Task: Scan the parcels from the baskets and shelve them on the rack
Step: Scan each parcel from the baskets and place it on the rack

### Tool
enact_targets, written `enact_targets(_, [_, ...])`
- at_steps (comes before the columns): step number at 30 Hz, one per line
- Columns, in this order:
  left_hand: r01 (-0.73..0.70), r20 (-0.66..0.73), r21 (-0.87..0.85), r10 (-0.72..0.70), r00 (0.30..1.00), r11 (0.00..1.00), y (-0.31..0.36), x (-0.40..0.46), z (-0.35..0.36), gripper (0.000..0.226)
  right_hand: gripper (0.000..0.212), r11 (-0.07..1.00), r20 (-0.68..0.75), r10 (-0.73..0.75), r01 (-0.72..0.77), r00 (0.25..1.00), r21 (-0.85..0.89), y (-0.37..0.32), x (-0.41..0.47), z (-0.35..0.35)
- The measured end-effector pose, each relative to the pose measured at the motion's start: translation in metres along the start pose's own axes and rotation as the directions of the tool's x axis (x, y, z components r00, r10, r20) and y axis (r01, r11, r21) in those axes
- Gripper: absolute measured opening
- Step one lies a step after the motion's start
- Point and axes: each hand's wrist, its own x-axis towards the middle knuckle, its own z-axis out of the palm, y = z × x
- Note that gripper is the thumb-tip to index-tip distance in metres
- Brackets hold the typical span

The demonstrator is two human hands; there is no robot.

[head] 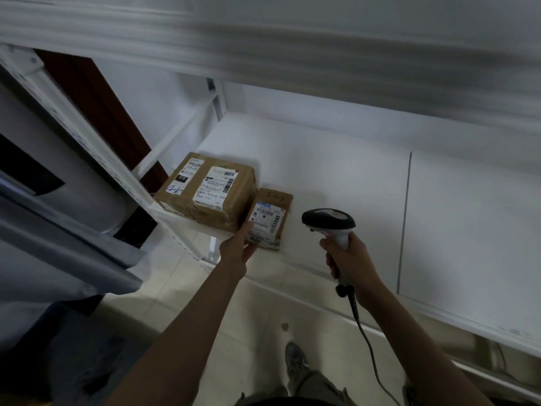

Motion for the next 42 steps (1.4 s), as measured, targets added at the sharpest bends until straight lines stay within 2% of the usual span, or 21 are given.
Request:
enact_targets(8, [0.015,0.002,0.068,-0.016,1.0,0.998,0.01,-0.017,-0.002,0.053,0.011,1.0,-0.073,-0.027,0.027,0.997,0.006,-0.006,-0.036,-0.003])
enact_targets(13, [0.054,0.043,0.147,-0.061,0.997,0.988,0.005,-0.033,-0.014,0.046,0.01,1.0,-0.132,-0.014,0.017,0.991,0.023,-0.003,-0.073,-0.012])
enact_targets(18, [0.002,0.184,0.302,-0.061,0.981,0.953,-0.023,-0.053,-0.005,0.04,0.013,0.999,-0.224,0.031,-0.02,0.974,0.049,0.014,-0.122,-0.029])
enact_targets(23, [-0.122,0.371,0.495,-0.083,0.925,0.86,-0.07,-0.087,0.03,0.025,0.025,0.998,-0.379,0.05,-0.028,0.924,0.064,0.051,-0.188,-0.058])
enact_targets(27, [-0.246,0.517,0.619,-0.151,0.842,0.746,-0.119,-0.128,0.059,0.019,0.025,0.995,-0.532,0.091,-0.057,0.842,0.08,0.084,-0.248,-0.084])
enact_targets(30, [-0.315,0.587,0.686,-0.243,0.773,0.656,-0.158,-0.164,0.08,0.011,0.016,0.988,-0.639,0.137,-0.061,0.757,0.139,0.107,-0.295,-0.103])
enact_targets(32, [-0.343,0.612,0.711,-0.299,0.732,0.614,-0.185,-0.188,0.094,0.008,0.01,0.985,-0.703,0.161,-0.069,0.693,0.157,0.12,-0.326,-0.117])
enact_targets(37, [-0.459,0.669,0.736,-0.428,0.608,0.498,-0.256,-0.249,0.12,0.01,0.012,0.96,-0.807,0.267,-0.079,0.526,0.267,0.159,-0.4,-0.152])
enact_targets(42, [-0.548,0.653,0.75,-0.547,0.523,0.371,-0.337,-0.309,0.137,0.011,0.013,0.934,-0.856,0.349,-0.059,0.381,0.353,0.202,-0.47,-0.184])
